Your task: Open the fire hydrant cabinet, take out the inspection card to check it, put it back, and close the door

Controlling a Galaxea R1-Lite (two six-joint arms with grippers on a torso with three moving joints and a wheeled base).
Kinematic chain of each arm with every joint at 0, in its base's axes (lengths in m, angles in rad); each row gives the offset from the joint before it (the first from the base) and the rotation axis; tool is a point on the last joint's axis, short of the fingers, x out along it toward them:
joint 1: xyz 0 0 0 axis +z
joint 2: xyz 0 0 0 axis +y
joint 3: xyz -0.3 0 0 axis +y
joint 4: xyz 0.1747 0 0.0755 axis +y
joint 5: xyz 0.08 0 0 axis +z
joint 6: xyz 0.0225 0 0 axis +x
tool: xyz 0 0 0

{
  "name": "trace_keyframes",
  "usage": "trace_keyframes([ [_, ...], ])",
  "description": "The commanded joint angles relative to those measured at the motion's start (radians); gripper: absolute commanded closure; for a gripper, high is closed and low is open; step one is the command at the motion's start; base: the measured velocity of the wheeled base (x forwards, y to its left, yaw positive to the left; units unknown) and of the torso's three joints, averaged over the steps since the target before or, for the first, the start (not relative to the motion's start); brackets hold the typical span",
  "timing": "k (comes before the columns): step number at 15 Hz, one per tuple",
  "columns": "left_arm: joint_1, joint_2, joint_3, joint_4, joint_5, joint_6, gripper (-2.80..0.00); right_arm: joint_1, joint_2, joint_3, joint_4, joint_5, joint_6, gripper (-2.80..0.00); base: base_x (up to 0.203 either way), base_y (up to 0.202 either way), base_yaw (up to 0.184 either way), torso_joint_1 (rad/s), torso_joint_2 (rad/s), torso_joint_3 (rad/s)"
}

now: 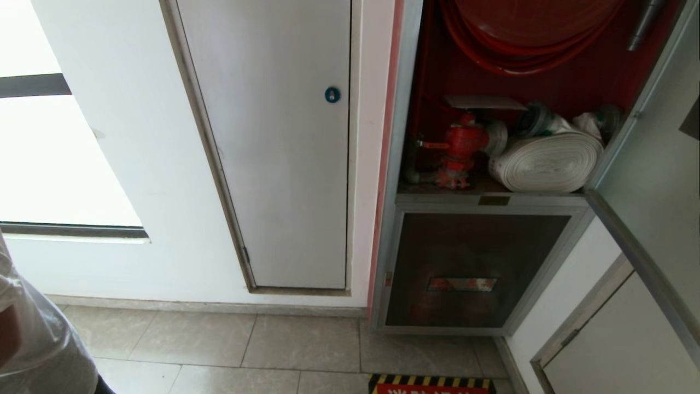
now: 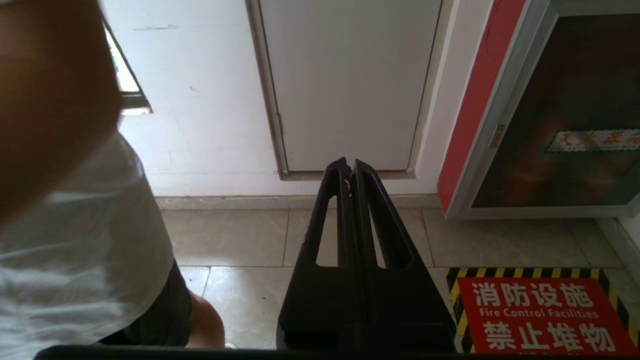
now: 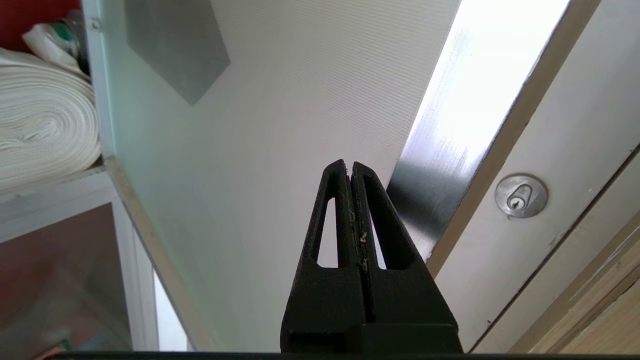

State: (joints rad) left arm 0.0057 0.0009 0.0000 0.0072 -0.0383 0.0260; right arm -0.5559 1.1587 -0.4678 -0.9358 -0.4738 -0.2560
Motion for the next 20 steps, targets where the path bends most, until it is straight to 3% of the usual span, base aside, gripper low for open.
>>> trace_keyframes([
  [1, 0.000, 0.001, 0.000, 0.000, 0.000, 0.000, 0.00, -0.031, 0.008, -0.003, -0.003, -0.002, -0.002, 0.00, 0.000, 0.000, 0.000, 0.000, 0.00, 0.000],
  [8, 0.000, 0.001, 0.000, 0.000, 0.000, 0.000, 0.00, -0.137, 0.015, -0.011, 0.021, 0.045, 0.022, 0.00, 0.000, 0.000, 0.000, 0.000, 0.00, 0.000],
  [13, 0.000, 0.001, 0.000, 0.000, 0.000, 0.000, 0.00, -0.112, -0.048, 0.007, 0.090, 0.097, 0.026, 0.00, 0.000, 0.000, 0.000, 0.000, 0.00, 0.000],
  [16, 0.000, 0.001, 0.000, 0.000, 0.000, 0.000, 0.00, -0.015, -0.136, 0.020, 0.147, 0.104, 0.024, 0.00, 0.000, 0.000, 0.000, 0.000, 0.00, 0.000],
  [20, 0.000, 0.001, 0.000, 0.000, 0.000, 0.000, 0.00, 0.226, -0.261, 0.059, 0.208, 0.104, 0.025, 0.00, 0.000, 0.000, 0.000, 0.000, 0.00, 0.000],
])
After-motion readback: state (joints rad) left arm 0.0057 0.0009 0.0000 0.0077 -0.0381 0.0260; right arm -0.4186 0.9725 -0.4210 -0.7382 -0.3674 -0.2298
